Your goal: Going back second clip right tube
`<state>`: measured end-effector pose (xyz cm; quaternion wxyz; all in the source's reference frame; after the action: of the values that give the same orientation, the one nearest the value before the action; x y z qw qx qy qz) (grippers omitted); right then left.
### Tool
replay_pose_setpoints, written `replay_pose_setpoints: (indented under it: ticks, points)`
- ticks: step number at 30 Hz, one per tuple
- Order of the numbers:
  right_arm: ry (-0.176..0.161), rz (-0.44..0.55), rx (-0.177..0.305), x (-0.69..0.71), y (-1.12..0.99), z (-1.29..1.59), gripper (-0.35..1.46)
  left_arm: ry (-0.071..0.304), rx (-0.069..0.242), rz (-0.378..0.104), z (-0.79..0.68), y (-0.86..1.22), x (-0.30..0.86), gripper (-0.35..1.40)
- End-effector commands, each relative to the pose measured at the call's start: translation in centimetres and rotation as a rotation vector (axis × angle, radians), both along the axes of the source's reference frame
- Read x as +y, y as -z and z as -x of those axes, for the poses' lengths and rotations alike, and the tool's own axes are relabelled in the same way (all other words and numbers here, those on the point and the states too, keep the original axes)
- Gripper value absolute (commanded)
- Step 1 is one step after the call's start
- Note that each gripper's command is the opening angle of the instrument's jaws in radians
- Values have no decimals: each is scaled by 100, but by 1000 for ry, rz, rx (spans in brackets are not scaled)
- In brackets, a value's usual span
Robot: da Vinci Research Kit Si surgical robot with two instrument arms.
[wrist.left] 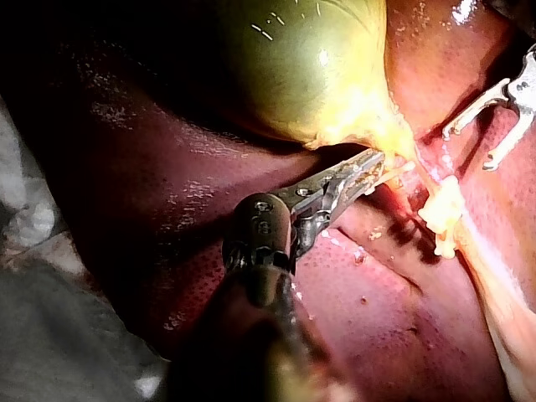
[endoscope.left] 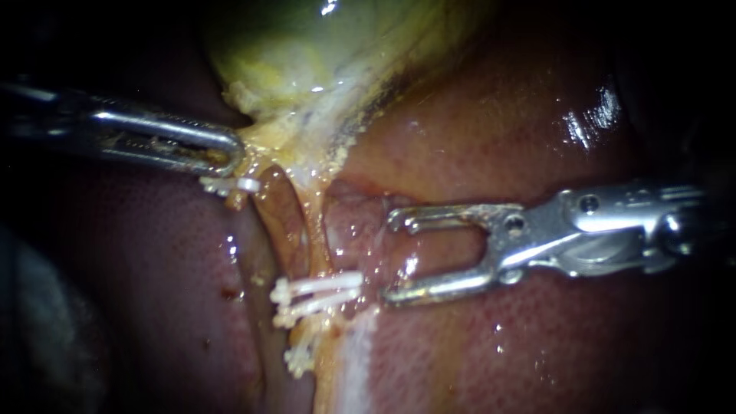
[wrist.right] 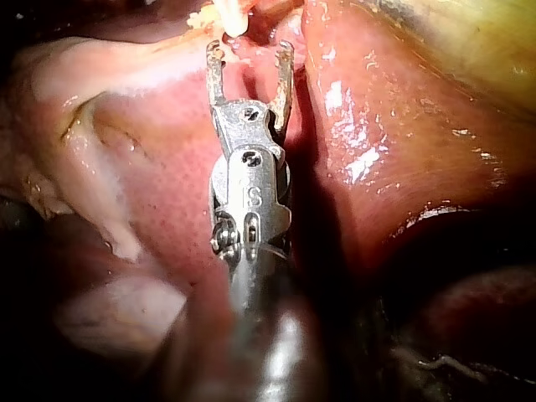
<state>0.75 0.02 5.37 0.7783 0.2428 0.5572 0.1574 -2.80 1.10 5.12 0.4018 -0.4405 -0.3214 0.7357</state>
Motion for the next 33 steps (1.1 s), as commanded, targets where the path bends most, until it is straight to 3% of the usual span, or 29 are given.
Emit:
replay_pose_setpoints:
  ticks: [1, 9, 15, 22, 33]
  points:
    - [-2, 5, 0, 1, 1, 4, 50, 0, 0, 0, 0, 0, 0, -35]
    - [2, 53, 11, 15, 5, 28, 50, 2, 1, 1, 0, 0, 0, -35]
    - [13, 80, 16, 17, 6, 34, 50, 4, 3, 4, 4, -5, 0, -35]
    - [21, 91, 12, 18, 8, 38, 50, 7, 21, 11, 20, -19, -3, -35]
    - [44, 96, 4, 17, 9, 40, 50, -13, 20, 10, 48, -44, -10, -35]
